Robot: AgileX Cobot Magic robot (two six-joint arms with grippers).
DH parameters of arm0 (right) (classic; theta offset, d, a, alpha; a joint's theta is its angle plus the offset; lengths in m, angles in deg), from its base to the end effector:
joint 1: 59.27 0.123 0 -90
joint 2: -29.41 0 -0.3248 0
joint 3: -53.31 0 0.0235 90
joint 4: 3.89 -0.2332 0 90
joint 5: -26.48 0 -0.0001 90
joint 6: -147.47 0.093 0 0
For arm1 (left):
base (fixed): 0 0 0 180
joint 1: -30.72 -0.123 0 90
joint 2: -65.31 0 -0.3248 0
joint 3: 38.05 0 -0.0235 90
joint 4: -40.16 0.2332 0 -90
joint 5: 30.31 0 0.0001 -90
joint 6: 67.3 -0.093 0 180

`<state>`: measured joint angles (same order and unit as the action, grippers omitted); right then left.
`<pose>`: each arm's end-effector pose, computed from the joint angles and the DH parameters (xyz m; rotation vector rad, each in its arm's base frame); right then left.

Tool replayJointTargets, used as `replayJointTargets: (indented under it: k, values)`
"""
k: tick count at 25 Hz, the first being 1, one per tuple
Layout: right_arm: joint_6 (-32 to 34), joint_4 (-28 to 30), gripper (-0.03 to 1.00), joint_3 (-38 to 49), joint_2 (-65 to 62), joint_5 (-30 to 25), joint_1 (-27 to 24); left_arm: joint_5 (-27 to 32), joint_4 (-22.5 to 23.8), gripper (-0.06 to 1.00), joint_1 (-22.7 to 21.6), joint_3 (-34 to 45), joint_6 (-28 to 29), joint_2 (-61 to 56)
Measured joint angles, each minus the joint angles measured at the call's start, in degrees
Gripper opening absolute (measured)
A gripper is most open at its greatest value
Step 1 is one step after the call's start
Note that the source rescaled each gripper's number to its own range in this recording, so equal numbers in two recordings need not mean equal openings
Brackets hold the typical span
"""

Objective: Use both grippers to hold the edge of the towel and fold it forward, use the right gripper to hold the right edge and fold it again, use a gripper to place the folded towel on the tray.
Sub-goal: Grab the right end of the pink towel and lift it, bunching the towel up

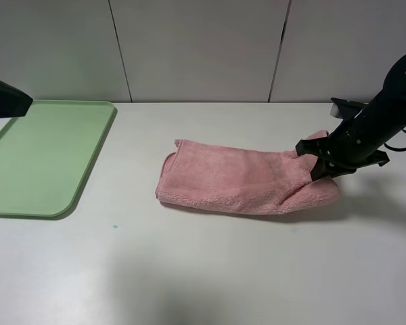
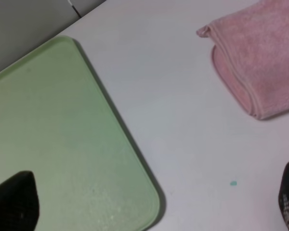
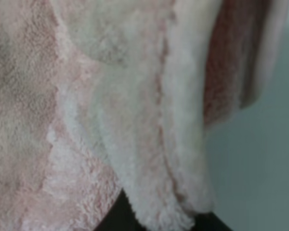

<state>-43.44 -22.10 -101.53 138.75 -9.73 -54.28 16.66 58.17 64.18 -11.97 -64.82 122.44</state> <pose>0.3046 0.0439 0.1929 -0.0524 2.9557 0.2959 0.1143 -0.0503 0.3899 0.7102 2.1103 0.0327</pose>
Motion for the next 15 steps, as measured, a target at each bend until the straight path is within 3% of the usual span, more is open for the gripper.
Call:
replayJointTargets:
  k: [15]
  values:
    - [1.5,5.8,0.08,0.0,-2.9,-4.6,-6.2,0.0,0.0,1.0,0.0,0.0,0.0,0.0]
